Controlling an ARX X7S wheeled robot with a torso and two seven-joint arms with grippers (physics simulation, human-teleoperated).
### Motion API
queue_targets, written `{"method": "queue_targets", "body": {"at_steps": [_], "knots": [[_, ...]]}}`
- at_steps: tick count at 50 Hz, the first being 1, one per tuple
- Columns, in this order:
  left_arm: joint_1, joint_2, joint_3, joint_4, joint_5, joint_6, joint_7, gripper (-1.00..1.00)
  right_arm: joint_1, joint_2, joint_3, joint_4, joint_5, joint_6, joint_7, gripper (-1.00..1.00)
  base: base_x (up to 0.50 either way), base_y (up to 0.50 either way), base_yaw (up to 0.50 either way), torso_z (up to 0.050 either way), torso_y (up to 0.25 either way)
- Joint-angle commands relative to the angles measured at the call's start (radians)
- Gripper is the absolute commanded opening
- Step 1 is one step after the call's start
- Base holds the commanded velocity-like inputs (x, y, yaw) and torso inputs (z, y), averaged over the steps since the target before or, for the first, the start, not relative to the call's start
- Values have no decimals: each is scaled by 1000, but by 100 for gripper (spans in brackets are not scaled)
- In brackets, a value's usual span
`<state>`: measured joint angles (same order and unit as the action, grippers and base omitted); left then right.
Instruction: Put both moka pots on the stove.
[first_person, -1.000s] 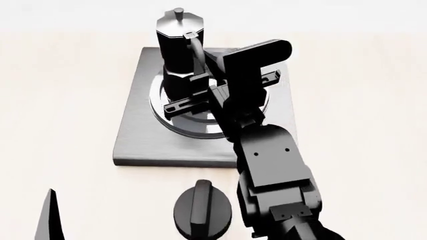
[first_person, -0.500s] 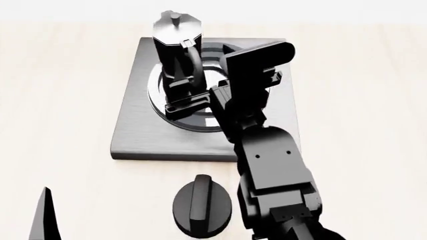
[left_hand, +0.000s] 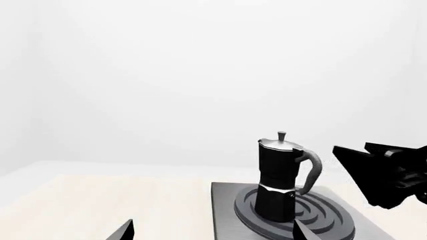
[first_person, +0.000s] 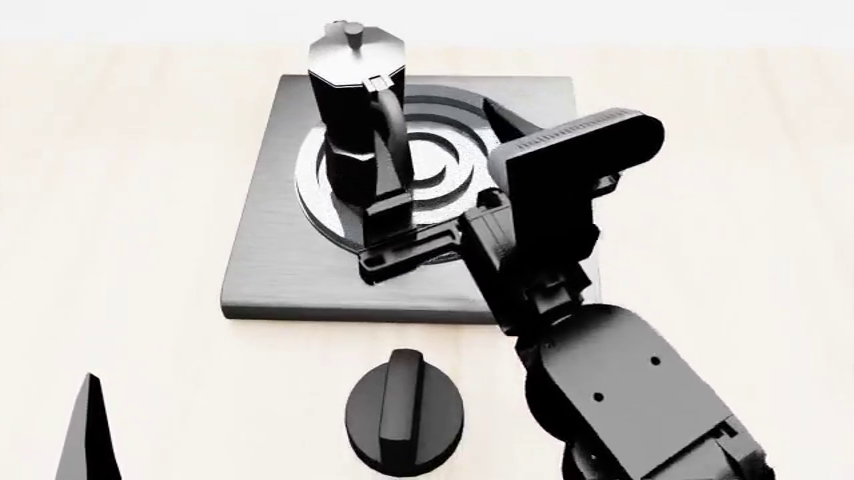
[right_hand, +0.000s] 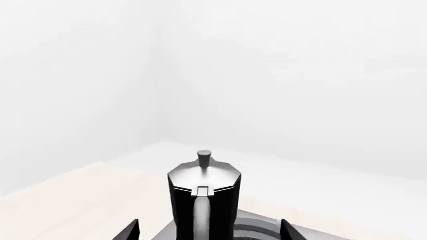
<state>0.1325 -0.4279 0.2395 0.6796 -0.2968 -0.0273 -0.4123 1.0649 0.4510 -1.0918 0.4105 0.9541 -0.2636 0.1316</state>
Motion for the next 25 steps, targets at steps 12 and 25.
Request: {"method": "queue_targets", "body": {"at_steps": [12,25], "knots": [[5,-4,11,6,5,6,-4,100,-93,572,58,-843,65,88,421,100,0,0,0,0,0],[3,-2,25,-1,4,16,3,100,-167,825,94,-892,-21,44,578,100,0,0,0,0,0]]}}
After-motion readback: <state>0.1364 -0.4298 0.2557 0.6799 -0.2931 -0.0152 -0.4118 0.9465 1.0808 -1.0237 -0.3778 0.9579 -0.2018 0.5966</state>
